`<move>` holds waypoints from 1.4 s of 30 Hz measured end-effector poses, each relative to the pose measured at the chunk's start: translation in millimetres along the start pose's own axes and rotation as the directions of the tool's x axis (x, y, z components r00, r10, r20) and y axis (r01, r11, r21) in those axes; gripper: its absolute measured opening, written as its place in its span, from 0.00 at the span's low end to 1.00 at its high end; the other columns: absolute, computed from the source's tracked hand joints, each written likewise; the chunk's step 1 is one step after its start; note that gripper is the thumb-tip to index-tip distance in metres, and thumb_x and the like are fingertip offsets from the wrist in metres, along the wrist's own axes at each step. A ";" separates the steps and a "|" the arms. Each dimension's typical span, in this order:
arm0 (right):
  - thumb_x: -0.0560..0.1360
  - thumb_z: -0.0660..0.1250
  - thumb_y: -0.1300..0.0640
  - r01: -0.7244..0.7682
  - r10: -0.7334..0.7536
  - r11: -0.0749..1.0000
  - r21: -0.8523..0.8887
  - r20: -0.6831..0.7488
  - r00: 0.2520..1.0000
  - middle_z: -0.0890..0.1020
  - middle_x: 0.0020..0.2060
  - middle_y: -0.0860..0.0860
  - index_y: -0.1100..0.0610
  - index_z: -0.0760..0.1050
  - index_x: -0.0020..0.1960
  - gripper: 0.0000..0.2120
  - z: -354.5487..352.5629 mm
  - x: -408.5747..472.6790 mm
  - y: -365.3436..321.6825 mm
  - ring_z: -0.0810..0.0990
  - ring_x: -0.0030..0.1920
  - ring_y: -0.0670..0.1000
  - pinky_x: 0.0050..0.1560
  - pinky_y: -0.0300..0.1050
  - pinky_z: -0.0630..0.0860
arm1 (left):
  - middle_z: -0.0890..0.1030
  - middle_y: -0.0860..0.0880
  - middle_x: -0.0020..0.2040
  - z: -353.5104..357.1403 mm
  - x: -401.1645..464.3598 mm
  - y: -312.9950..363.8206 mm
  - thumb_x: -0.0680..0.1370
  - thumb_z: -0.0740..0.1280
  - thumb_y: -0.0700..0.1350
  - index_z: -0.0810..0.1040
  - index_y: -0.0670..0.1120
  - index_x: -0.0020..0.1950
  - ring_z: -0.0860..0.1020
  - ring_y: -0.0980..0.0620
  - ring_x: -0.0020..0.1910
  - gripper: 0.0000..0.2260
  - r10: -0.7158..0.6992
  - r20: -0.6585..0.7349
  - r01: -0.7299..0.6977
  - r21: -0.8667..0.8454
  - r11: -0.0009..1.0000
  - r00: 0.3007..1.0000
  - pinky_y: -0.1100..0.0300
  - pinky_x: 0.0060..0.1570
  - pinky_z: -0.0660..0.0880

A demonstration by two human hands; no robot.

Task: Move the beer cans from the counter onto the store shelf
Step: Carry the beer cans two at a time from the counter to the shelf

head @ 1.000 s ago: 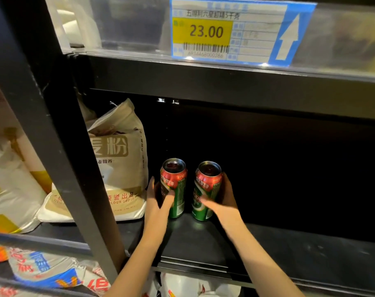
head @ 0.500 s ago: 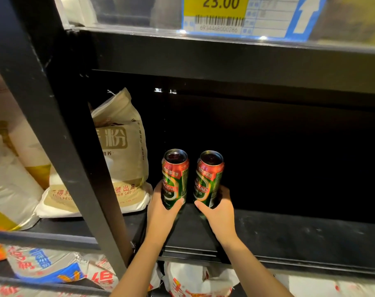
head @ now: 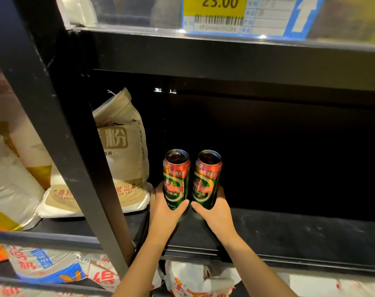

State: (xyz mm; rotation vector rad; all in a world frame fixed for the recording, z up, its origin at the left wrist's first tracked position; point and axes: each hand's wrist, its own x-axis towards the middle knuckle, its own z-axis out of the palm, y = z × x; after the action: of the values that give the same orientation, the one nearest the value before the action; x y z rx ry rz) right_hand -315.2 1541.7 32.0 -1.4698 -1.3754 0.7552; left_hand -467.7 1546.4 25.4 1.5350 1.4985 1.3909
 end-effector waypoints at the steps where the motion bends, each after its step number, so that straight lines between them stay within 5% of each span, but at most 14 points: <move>1: 0.65 0.79 0.53 0.001 -0.001 1.000 -0.009 -0.018 1.000 0.80 0.53 0.46 0.53 0.68 0.63 0.32 1.6 0.5 0.8 0.79 0.53 0.44 0.52 0.40 0.77 | 0.75 0.51 0.59 -0.7 -0.4 -0.3 0.67 0.74 0.48 0.67 0.51 0.65 0.73 0.54 0.61 0.29 0.005 0.020 -0.005 0.002 1.000 1.000 0.57 0.59 0.71; 5: 0.64 0.79 0.54 -0.019 0.017 0.999 -0.027 -0.067 0.998 0.80 0.53 0.50 0.55 0.69 0.63 0.32 1.5 2.1 0.9 0.80 0.53 0.48 0.50 0.39 0.76 | 0.77 0.51 0.58 -1.1 0.1 -3.4 0.69 0.74 0.43 0.68 0.47 0.67 0.75 0.54 0.59 0.29 -0.009 0.021 0.009 0.007 1.000 1.000 0.55 0.58 0.74; 11: 0.67 0.77 0.58 -0.005 0.003 0.998 -0.057 -0.036 0.999 0.77 0.47 0.44 0.56 0.70 0.61 0.27 -5.2 0.3 -2.7 0.76 0.46 0.40 0.40 0.24 0.70 | 0.76 0.50 0.57 0.9 0.7 -4.7 0.66 0.77 0.43 0.68 0.47 0.66 0.76 0.51 0.57 0.32 -0.024 -0.034 0.024 0.006 1.000 0.999 0.55 0.56 0.74; 20: 0.70 0.75 0.58 0.004 -0.001 0.997 -0.073 0.033 0.999 0.79 0.48 0.47 0.58 0.72 0.61 0.23 -7.8 -0.7 -5.5 0.78 0.47 0.43 0.42 0.24 0.69 | 0.75 0.46 0.58 3.2 0.8 -6.0 0.64 0.78 0.48 0.67 0.45 0.65 0.74 0.50 0.58 0.34 -0.027 -0.060 0.033 0.099 0.995 0.998 0.54 0.56 0.74; 23: 0.68 0.77 0.58 0.014 -0.014 0.999 -0.051 0.009 1.000 0.76 0.48 0.41 0.54 0.70 0.60 0.25 -6.4 -0.5 -7.0 0.77 0.50 0.42 0.46 0.25 0.69 | 0.75 0.48 0.56 1.8 -0.3 -4.5 0.67 0.76 0.44 0.69 0.45 0.65 0.73 0.51 0.57 0.29 -0.004 -0.043 0.008 0.096 0.995 0.999 0.52 0.57 0.73; 26: 0.66 0.78 0.57 0.002 -0.003 0.999 -0.038 -0.018 1.000 0.78 0.53 0.46 0.56 0.68 0.64 0.31 -5.4 0.2 -5.9 0.77 0.53 0.44 0.52 0.34 0.72 | 0.77 0.50 0.56 0.1 -1.2 -6.3 0.69 0.75 0.44 0.70 0.45 0.65 0.75 0.53 0.57 0.27 -0.002 -0.011 0.003 0.094 0.996 1.000 0.50 0.57 0.74; 35: 0.67 0.77 0.55 -0.017 0.016 0.997 -0.075 -0.012 1.000 0.79 0.57 0.50 0.56 0.69 0.66 0.31 -5.5 2.0 -0.2 0.78 0.57 0.48 0.55 0.39 0.74 | 0.77 0.50 0.57 1.5 -4.2 -8.6 0.68 0.76 0.49 0.68 0.47 0.65 0.75 0.54 0.57 0.29 -0.075 -0.065 0.079 0.066 0.995 0.995 0.55 0.55 0.74; 42: 0.69 0.76 0.54 -0.022 0.023 0.994 -0.104 0.011 1.000 0.80 0.56 0.50 0.57 0.71 0.64 0.27 -4.7 -0.9 -1.5 0.76 0.51 0.43 0.46 0.27 0.69 | 0.77 0.53 0.55 0.4 -5.9 -4.7 0.69 0.75 0.50 0.69 0.47 0.65 0.75 0.55 0.55 0.28 -0.052 -0.073 0.057 0.072 0.996 0.996 0.56 0.55 0.74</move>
State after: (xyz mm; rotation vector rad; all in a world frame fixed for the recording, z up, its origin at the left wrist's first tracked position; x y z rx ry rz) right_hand -311.7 1539.6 34.9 -1.5656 -1.4278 0.7170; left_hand -467.9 1541.8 19.3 1.4914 1.6388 1.3861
